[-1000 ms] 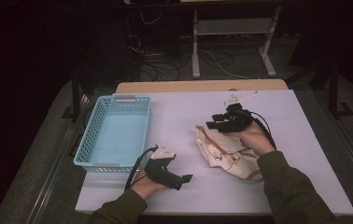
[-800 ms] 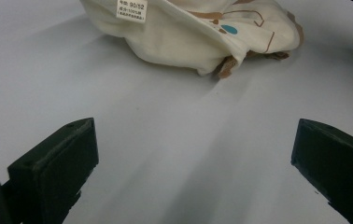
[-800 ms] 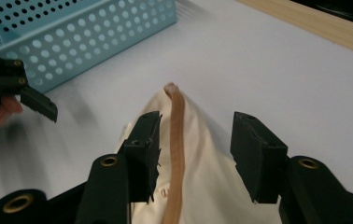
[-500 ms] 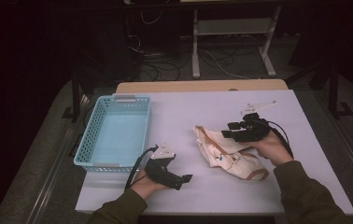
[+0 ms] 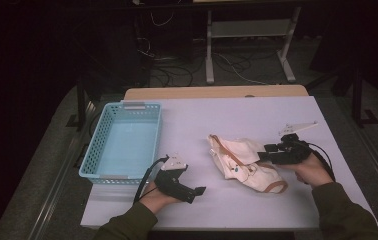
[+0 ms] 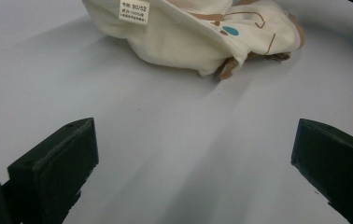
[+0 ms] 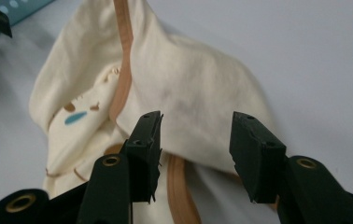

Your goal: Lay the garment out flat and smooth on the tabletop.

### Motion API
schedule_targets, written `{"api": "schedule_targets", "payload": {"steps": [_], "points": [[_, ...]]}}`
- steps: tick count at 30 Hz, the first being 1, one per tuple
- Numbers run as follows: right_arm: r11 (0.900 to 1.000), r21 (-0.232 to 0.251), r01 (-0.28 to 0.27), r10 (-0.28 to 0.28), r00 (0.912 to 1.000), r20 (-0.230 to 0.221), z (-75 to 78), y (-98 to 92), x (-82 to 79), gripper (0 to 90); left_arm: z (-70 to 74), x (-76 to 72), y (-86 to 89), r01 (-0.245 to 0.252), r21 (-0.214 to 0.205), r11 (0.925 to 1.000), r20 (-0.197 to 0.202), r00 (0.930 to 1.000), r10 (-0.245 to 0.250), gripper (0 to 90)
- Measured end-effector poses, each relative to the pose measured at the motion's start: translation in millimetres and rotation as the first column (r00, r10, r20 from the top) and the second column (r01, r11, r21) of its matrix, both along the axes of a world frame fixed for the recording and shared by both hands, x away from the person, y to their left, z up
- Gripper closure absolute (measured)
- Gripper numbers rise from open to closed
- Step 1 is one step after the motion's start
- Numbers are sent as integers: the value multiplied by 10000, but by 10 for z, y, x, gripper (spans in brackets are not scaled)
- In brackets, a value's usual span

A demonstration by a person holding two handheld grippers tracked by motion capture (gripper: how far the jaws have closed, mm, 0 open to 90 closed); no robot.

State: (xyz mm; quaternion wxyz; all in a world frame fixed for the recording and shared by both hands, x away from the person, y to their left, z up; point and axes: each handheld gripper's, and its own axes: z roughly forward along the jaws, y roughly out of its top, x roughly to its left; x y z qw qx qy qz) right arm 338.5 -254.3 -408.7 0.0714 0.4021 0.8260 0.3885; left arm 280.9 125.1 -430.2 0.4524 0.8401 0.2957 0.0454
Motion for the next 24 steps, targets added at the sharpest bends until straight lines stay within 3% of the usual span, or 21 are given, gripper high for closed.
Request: {"api": "schedule_targets", "payload": {"steps": [11, 17, 24], "points": [[9982, -593, 47, -74, 9989, -462, -204, -41, -84, 503, 1, -6, -11, 3, 17, 10000, -2, 10000, -3, 0], [9961, -838, 277, -275, 9996, 31, -198, -13, -82, 499, 0, -5, -8, 7, 23, 10000, -4, 10000, -7, 0], [9954, -945, 149, -150, 9999, -2, -218, 24, -77, 493, -2, -7, -16, 49, 53, 10000, 10, 10000, -49, 0]]}}
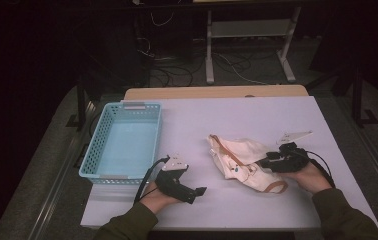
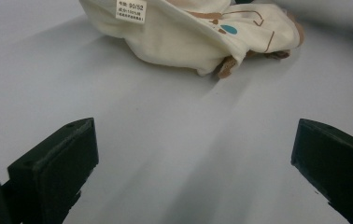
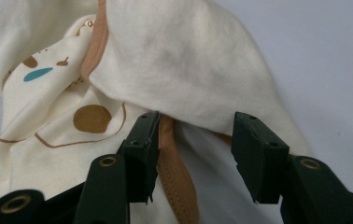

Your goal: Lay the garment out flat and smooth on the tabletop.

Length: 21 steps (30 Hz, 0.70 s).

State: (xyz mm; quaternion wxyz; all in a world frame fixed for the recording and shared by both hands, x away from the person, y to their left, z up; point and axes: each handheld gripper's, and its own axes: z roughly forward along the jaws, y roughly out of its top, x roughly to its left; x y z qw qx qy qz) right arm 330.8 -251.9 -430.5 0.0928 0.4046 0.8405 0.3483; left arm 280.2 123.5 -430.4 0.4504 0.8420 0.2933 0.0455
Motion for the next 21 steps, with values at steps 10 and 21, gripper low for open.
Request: {"api": "schedule_targets", "payload": {"steps": [10, 21], "points": [[10000, -63, -12, 15, 9993, 367, 18, 27, 17, 675, -1, 2, 2, -15, -12, 10000, -12, 10000, 15, 0], [9995, 236, -230, 220, 9990, 395, 39, 32, 29, 875, -1, 0, 0, -17, -18, 10000, -24, 10000, 17, 0]]}}
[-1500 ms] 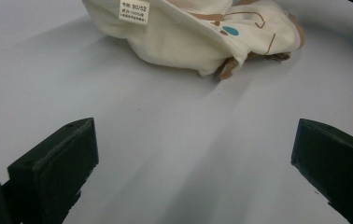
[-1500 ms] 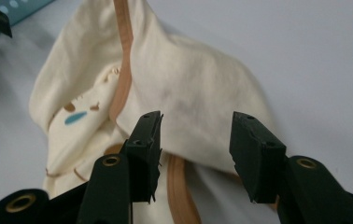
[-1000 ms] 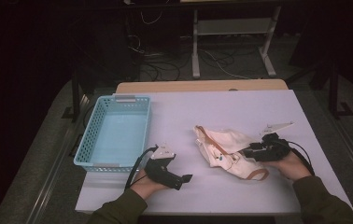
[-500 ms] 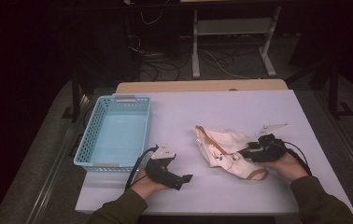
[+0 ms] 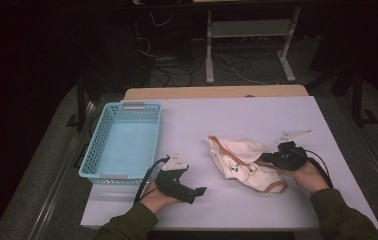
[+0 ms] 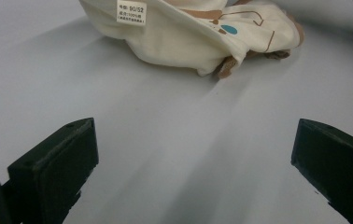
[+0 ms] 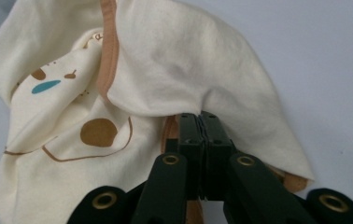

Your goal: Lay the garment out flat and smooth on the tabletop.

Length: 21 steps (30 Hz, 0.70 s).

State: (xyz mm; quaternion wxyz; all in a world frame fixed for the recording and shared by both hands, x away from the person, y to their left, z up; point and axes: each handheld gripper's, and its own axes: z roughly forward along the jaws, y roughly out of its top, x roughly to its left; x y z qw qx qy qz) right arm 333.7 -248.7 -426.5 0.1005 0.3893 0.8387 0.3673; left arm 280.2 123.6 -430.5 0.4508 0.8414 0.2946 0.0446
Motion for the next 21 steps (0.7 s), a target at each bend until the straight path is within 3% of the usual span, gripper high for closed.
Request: {"api": "schedule_targets", "payload": {"steps": [7, 21], "points": [[9984, 530, 202, -218, 9993, 301, 114, 7, 60, 880, -2, -1, -7, 11, 6, 10000, -6, 10000, -11, 0], [9947, 1001, 239, -309, 9972, 687, 242, 157, 277, 880, -10, 1, -11, 20, 2, 10000, -20, 10000, -20, 0]]}}
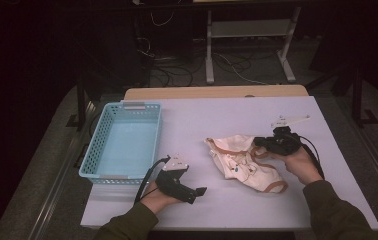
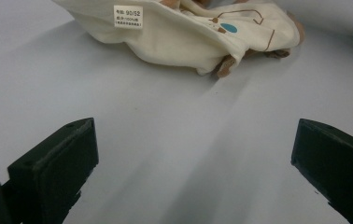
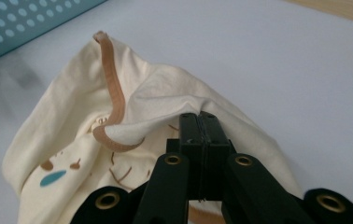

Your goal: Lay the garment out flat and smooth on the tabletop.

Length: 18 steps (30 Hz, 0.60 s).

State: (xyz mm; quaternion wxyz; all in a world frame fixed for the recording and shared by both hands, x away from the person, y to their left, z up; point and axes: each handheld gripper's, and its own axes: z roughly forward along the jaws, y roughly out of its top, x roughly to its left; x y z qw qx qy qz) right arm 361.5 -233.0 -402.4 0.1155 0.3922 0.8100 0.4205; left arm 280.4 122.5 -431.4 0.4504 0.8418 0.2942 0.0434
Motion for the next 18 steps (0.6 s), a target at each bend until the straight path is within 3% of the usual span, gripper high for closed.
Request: {"api": "schedule_targets", "payload": {"steps": [18], "points": [[9982, 588, 112, -114, 9999, 33, 28, 299, 359, 880, -2, 9, 15, -13, -24, 10000, -54, 10000, 13, 0]]}}
